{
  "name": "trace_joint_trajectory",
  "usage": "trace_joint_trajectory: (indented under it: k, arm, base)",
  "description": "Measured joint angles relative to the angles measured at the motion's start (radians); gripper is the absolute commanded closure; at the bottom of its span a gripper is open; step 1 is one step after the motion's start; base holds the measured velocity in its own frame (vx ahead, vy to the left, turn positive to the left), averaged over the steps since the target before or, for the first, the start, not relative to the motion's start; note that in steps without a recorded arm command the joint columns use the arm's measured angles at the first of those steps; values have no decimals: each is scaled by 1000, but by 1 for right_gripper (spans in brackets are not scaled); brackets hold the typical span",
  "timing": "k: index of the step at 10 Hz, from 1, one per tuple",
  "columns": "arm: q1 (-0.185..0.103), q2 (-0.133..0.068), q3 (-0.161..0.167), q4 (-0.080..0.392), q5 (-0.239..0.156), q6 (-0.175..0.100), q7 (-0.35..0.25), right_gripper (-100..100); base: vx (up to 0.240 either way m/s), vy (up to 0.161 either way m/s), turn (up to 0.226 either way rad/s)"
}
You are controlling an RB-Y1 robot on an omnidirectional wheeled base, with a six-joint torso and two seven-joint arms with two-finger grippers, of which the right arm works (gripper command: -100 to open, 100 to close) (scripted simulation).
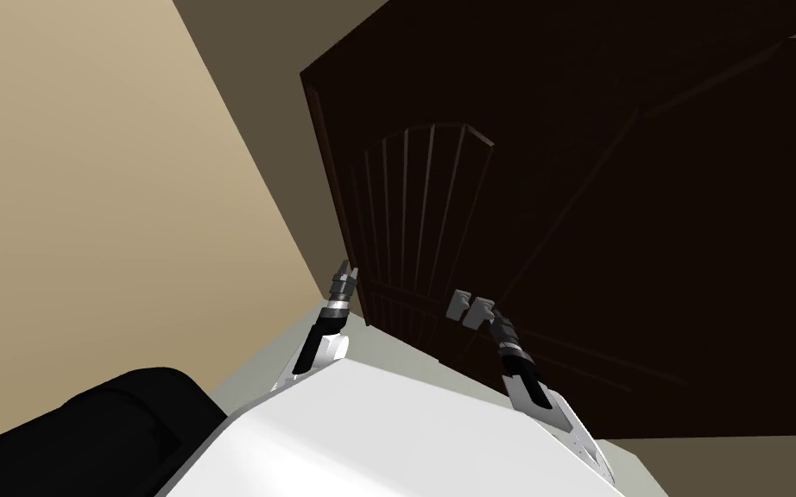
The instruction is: Pull the door open
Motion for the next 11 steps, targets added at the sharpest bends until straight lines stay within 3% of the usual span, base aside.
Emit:
trace_joint_trajectory:
  k: [4, 5, 8, 11]
  arm:
    - [1, -1, -1, 0, 0, 0, 0, 100]
    - [2, -1, -1, 1, 0, 0, 0, -100]
    - [27, -14, -17, -4, -2, 7, -7, -100]
    - [34, -9, 5, -20, 4, 0, -20, -100]
  base:
    - [-19, -8, 1]
    - [-141, -44, -147]
    - [-231, -17, -39]
    - [-188, 99, 90]
